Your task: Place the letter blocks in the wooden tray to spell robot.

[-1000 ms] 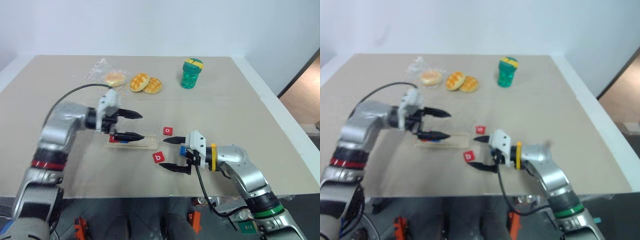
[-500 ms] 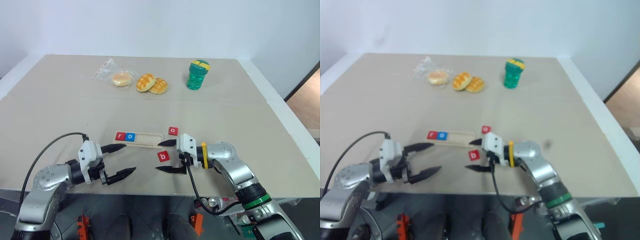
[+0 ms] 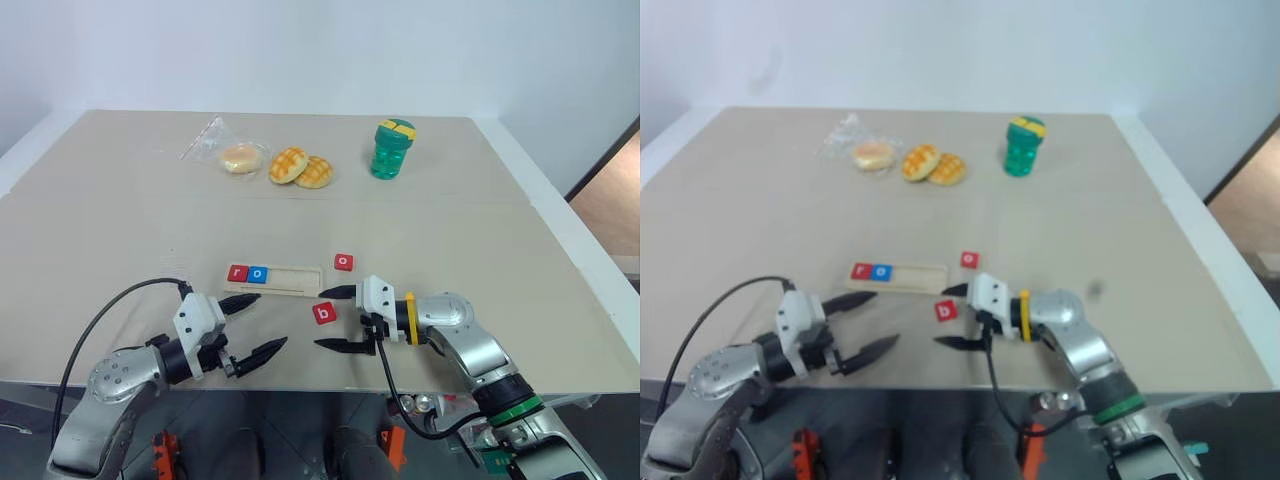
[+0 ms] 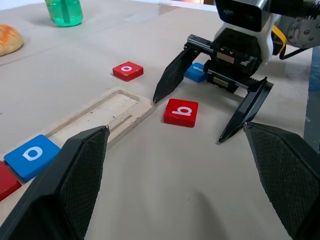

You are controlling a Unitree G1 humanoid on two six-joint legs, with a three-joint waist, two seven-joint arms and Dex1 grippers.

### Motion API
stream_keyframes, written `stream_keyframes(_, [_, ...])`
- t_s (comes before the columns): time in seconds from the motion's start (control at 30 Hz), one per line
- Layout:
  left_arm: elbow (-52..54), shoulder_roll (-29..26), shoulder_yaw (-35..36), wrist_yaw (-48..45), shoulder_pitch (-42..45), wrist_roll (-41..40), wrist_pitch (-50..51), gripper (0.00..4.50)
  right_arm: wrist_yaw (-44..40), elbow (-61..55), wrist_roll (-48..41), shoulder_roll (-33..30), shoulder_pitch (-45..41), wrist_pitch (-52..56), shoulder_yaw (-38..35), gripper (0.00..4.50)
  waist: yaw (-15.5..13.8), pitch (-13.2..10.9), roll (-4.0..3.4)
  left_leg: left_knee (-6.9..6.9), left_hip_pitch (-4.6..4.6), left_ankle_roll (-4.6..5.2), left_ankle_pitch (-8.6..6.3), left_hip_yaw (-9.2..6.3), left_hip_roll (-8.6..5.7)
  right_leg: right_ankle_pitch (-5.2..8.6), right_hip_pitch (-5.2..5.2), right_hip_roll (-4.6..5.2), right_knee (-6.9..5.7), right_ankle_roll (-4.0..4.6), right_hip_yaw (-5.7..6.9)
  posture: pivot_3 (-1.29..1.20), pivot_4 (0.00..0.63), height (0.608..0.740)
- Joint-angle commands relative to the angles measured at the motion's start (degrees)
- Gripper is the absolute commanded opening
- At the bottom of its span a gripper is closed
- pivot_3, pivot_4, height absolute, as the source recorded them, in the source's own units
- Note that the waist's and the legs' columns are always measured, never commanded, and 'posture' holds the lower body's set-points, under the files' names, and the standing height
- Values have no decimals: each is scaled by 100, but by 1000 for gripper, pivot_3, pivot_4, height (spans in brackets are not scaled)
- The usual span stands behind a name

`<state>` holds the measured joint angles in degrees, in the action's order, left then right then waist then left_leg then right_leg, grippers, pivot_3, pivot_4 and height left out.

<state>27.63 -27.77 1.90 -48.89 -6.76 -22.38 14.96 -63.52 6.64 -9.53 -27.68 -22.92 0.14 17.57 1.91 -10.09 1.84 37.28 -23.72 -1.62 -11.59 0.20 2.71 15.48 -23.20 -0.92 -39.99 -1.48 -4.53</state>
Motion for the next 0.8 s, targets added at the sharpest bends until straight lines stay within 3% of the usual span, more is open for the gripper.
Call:
stream_keyframes(0.03, [276,-50,-56,141,-64,-9,-19,4489,-73,-247,-3,-123,201,61,-28,4242,-1,0,0,0,1,0,0,0,-1,2,1,0,0,3,0,0,150,740])
stream_keyframes(0.17, [299,-75,-107,197,-82,-40,-9,4489,-55,-499,-67,-191,336,418,-9,4242,-1,0,0,-3,2,0,0,4,-3,13,1,3,1,12,-5,0,150,740])
stream_keyframes(0.33, [270,-123,-196,162,-78,-24,-46,4489,182,-855,-457,-23,164,1656,-89,4242,-1,0,1,-11,3,0,0,3,-4,13,0,3,2,8,-6,0,150,740])
stream_keyframes(0.43, [268,-109,-213,198,-65,-31,-23,4489,76,-892,-314,-126,105,1643,32,4242,1,0,1,-20,8,0,0,4,-3,13,-1,1,2,9,-8,0,150,740])
stream_keyframes(0.53, [270,-113,-244,223,-91,-13,-24,4500,87,-1016,-242,-187,173,1679,101,3138,21,0,2,-42,29,-3,2,11,-2,13,2,-2,2,14,-16,0,150,740])
stream_keyframes(0.57, [270,-116,-253,228,-107,-1,-36,4500,123,-1071,-242,-183,197,1735,96,3007,42,0,3,-48,32,-3,2,12,-3,14,2,-2,2,14,-17,0,150,740])
stream_keyframes(0.6, [286,-106,-236,272,-139,-18,-22,4500,186,-1160,-220,-178,246,1760,108,2432,51,0,3,-61,33,-4,2,13,-4,19,0,-2,3,10,-17,0,150,740])
stream_keyframes(0.67, [317,-111,-206,317,-203,-45,-20,4500,304,-1289,-177,-148,325,1818,107,1995,62,0,3,-75,33,-4,2,11,-4,27,-3,-2,6,9,-16,0,150,740])
stream_keyframes(0.73, [328,-153,-198,295,-308,-18,-88,4500,418,-1399,-147,-123,390,1910,119,1286,69,-1,4,-81,33,-6,0,10,-3,34,-5,-2,7,10,-16,0,150,740])
stream_keyframes(0.8, [334,-181,-194,298,-370,-2,-116,4500,550,-1520,-123,-94,458,2017,130,1191,70,-1,4,-83,33,-8,-1,9,-3,36,-6,-2,7,12,-16,0,150,740])
